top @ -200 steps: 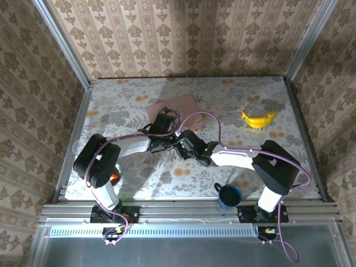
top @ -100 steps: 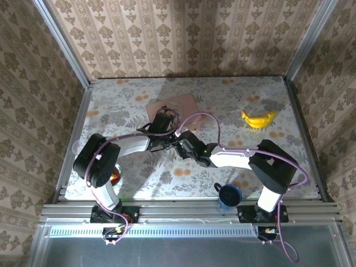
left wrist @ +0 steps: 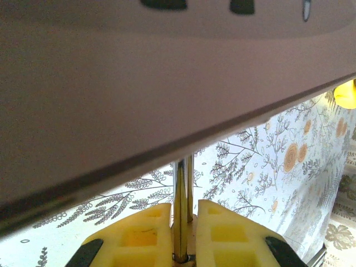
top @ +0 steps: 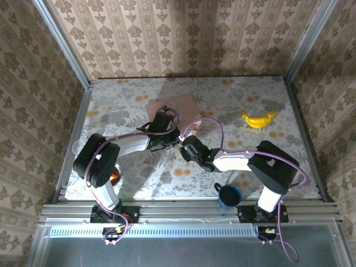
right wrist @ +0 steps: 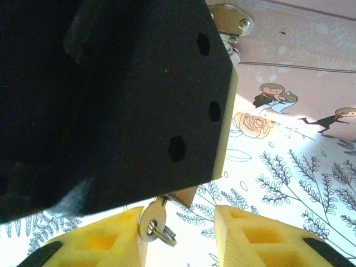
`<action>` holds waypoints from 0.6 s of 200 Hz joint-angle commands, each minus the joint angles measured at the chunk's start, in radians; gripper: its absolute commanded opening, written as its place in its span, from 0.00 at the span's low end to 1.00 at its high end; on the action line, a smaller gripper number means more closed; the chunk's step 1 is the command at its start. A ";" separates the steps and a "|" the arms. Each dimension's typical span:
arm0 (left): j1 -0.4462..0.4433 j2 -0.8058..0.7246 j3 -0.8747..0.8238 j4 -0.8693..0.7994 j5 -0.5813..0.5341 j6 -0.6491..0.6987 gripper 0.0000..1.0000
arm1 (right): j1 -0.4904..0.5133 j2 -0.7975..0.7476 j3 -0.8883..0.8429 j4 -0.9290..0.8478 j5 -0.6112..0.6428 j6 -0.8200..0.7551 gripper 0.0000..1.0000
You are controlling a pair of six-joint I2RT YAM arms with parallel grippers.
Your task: Unlock the padlock with the key
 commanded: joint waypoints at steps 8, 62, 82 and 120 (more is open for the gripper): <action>-0.013 0.009 0.037 -0.057 0.057 0.009 0.00 | 0.021 0.044 0.052 0.030 0.041 -0.053 0.35; -0.015 0.009 0.036 -0.057 0.069 0.017 0.00 | 0.021 0.075 0.060 0.072 0.108 -0.073 0.31; -0.013 0.009 0.041 -0.067 0.078 0.028 0.00 | 0.021 0.092 0.047 0.123 0.102 -0.105 0.34; -0.013 0.025 0.074 -0.088 0.116 0.064 0.00 | 0.027 0.125 0.042 0.187 0.116 -0.185 0.34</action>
